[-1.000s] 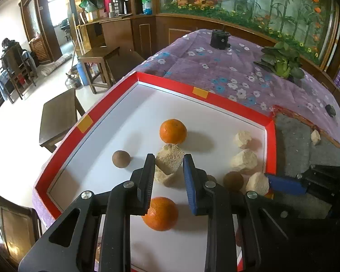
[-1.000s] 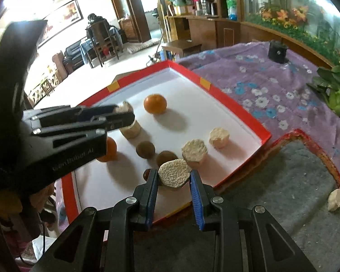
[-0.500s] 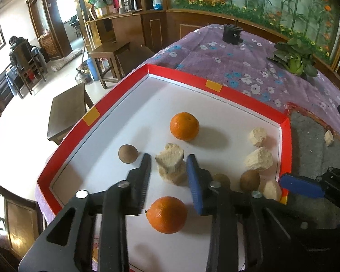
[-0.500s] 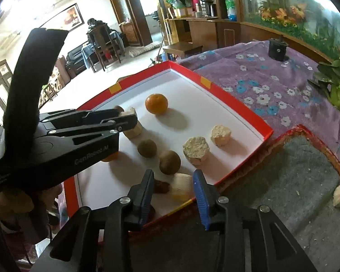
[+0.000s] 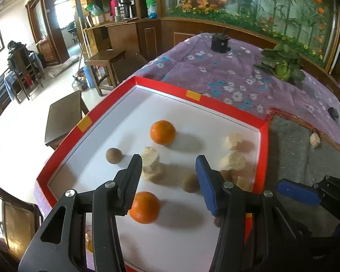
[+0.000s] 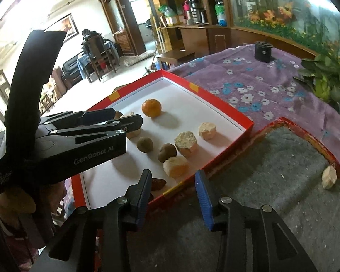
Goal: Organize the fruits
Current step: 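Move both open grippers back over the felt toward the last block and date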
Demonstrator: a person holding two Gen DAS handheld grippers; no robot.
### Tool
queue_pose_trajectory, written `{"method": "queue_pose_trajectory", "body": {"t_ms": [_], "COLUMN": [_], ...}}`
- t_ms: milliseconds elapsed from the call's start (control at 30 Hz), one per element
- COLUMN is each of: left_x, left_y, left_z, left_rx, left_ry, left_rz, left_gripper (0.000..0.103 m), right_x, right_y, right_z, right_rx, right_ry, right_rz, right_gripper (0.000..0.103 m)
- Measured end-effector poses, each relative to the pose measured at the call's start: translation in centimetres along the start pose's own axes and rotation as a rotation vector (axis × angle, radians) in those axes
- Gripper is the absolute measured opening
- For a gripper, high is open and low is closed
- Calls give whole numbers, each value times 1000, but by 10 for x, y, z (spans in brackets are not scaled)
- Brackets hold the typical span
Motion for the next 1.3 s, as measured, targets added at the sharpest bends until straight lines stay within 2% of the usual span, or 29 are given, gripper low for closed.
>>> {"method": "queue_pose_trajectory", "body": {"t_ms": [267, 833, 1300], "left_x": [36, 139, 236], "left_y": [6, 6, -18], "left_z": [2, 2, -8], "left_rx": [-4, -48, -111], "left_ry": [-41, -163, -256], "left_rz": [42, 188, 322], "left_gripper": [49, 49, 49], "right_x": [29, 153, 203], "right_y": [19, 80, 105], "right_z": [13, 76, 96], "right_rx": [13, 30, 51], "right_ry": [-56, -286, -355], "right_rz": [51, 212, 243], "right_gripper": [45, 45, 46]}}
Point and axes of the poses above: each gripper's, at about its wrist camera, not at the fingertips, and y roughly against the way its jaws point, x to its right, z to its underside, the point moved 5 cm from there along -y, roughly the way its jaws point
